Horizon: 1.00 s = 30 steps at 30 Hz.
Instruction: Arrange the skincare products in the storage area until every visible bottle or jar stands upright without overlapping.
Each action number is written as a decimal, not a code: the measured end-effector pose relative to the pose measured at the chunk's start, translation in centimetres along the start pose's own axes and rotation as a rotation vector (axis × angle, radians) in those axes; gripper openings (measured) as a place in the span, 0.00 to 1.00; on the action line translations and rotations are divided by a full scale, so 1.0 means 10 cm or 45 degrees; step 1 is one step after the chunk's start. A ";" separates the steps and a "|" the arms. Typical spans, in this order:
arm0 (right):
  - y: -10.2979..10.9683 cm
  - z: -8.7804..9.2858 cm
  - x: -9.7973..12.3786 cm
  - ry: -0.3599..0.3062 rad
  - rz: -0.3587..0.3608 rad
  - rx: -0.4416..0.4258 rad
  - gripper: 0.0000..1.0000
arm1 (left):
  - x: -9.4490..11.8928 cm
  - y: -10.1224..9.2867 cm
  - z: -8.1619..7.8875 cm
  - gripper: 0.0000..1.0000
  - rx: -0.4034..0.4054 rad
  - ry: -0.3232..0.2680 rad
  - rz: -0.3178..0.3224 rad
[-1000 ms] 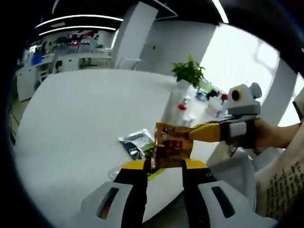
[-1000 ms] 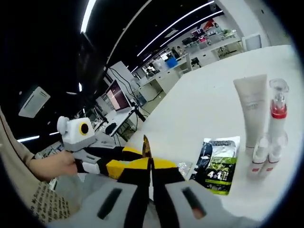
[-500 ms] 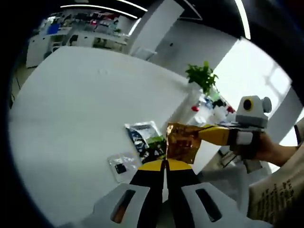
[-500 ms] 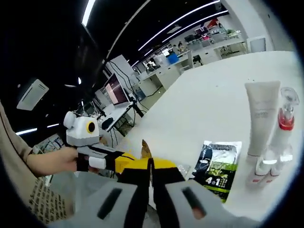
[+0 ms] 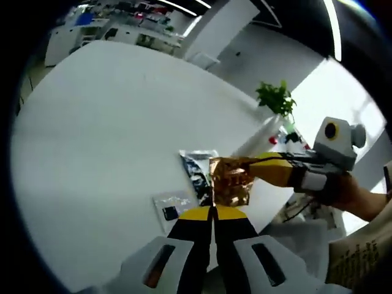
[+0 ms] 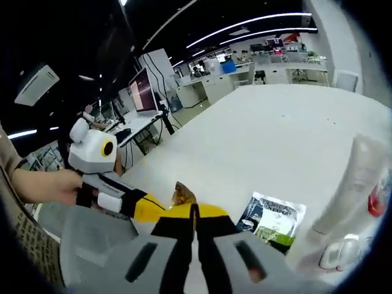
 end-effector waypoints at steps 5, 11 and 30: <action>-0.13 0.03 -0.19 0.050 0.035 -0.013 0.02 | -0.08 0.10 -0.02 0.00 0.026 0.029 -0.015; -0.23 0.01 -0.35 0.082 0.062 -0.001 0.03 | -0.16 0.20 -0.07 0.00 0.038 0.046 -0.028; -0.57 -0.01 -0.81 0.157 0.160 0.011 0.04 | -0.42 0.61 -0.33 0.00 0.062 0.083 -0.074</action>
Point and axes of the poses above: the point that each gripper's makers call its tool centre point, and the gripper's own axes: x roughly backward along the fingers, y roughly to its left, z roughly out of its underside, the point moved 8 cm from there along x, roughly backward along the fingers, and after that the axes turned 12 degrees about y, right-handed, at the moved point
